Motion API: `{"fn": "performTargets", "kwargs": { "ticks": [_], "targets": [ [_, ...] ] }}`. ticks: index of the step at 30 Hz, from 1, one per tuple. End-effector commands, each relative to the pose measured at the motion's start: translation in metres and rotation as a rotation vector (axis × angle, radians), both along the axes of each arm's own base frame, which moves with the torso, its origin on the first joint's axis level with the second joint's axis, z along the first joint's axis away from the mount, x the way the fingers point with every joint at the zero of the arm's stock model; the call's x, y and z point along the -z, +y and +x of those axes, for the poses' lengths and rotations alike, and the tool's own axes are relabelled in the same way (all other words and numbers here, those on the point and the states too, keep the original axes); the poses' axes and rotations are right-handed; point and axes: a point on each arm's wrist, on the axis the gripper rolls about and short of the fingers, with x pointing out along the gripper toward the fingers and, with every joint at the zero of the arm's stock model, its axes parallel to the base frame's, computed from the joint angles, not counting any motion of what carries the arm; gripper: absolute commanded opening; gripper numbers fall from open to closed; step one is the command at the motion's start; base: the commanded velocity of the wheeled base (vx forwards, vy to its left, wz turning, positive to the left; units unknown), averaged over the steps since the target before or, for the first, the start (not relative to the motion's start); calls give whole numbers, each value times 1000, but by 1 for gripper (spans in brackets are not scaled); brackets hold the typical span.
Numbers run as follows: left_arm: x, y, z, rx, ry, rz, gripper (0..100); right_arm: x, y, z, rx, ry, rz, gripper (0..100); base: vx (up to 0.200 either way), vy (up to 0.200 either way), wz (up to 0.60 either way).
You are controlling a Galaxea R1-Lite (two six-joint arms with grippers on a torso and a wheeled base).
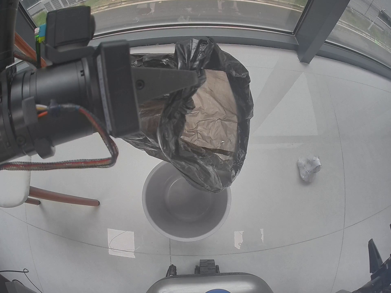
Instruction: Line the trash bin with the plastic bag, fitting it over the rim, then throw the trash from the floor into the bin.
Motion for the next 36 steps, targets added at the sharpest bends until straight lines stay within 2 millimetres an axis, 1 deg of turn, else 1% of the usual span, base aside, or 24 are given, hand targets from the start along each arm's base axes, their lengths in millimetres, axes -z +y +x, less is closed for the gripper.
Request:
{"fn": "performTargets", "kwargs": {
  "ticks": [1,3,4,5,7,9,11,12,13,15,16,17,23,27,29,30,31,36],
  "targets": [
    [2,-23,2,66,13,3,0,-81,-2,-7,-96,-6,122,100,0,0,0],
    [0,-27,2,83,15,-13,0,-82,-2,-8,-136,11,119,100,0,0,0],
    [-4,-34,2,104,16,-56,0,-84,-3,-5,-203,49,117,100,0,0,0],
    [-6,-37,1,112,12,-71,0,-87,-2,1,-227,83,115,100,0,0,0],
    [-6,-43,2,124,9,-83,0,-91,1,22,-264,183,109,100,0,0,0],
    [-7,-46,3,128,6,-85,0,-94,5,38,-299,258,106,100,0,0,0],
    [-7,-51,5,134,7,-87,0,-94,11,55,-373,328,108,100,0,0,0],
    [-7,-54,4,141,8,-86,0,-95,14,62,-410,355,111,100,0,0,0],
    [-7,-55,4,143,7,-87,0,-95,15,63,-416,358,111,100,0,0,0],
    [-12,-57,4,145,-1,-98,0,-97,22,83,-486,414,127,100,0,0,0],
    [-11,-57,4,146,0,-97,0,-97,23,86,-491,418,128,100,0,0,0],
    [-11,-60,7,145,1,-96,0,-97,27,101,-501,445,133,100,0,0,0],
    [-12,-62,8,145,-2,-99,0,-93,44,150,-531,474,174,100,0,0,0],
    [-14,-63,9,145,-5,-103,0,-94,61,183,-597,456,200,100,0,0,0],
    [-12,-67,11,143,-2,-99,0,-93,69,201,-603,466,231,100,0,0,0],
    [-12,-67,11,143,-2,-99,0,-92,71,206,-601,472,243,100,0,0,0],
    [-12,-67,12,143,-2,-99,0,-90,75,217,-600,480,264,100,0,0,0],
    [-17,-67,11,141,-11,-110,0,-80,87,253,-585,497,320,100,0,0,0]
  ]
}}
